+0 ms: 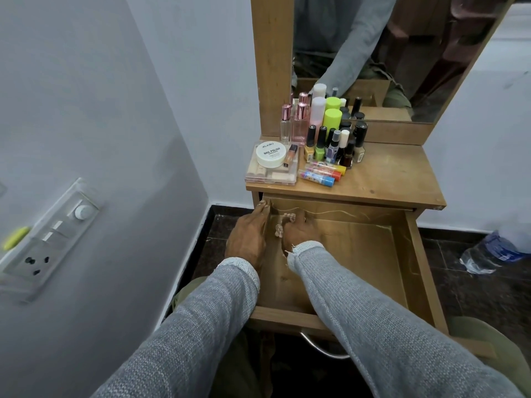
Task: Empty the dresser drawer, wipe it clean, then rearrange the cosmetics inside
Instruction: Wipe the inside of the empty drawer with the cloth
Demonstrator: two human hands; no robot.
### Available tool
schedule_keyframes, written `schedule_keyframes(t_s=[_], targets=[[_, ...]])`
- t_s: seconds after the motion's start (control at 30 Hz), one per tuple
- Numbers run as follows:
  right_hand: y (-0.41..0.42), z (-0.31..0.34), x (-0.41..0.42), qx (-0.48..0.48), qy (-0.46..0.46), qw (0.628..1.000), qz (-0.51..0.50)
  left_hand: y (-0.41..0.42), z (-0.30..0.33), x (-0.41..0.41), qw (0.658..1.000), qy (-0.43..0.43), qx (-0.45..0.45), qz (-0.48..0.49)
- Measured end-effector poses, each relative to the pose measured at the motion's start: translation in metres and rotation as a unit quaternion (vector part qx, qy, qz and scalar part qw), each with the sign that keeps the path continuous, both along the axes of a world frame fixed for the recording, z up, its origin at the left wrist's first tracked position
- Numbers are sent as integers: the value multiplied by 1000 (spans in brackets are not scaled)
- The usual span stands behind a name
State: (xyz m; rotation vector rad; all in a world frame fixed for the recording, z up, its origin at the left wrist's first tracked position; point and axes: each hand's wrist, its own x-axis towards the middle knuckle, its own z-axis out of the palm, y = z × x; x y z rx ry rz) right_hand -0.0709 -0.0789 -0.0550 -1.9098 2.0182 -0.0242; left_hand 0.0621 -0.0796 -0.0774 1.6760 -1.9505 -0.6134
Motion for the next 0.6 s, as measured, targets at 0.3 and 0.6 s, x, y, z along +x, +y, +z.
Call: schedule_keyframes(t_s=[0.3, 0.6], targets=[[-7, 0, 18, 8, -36, 997, 65, -1, -6, 0, 999, -36, -13, -9], [12, 6, -42, 44, 50, 998, 7, 0, 1, 3, 1000, -12, 10, 6]])
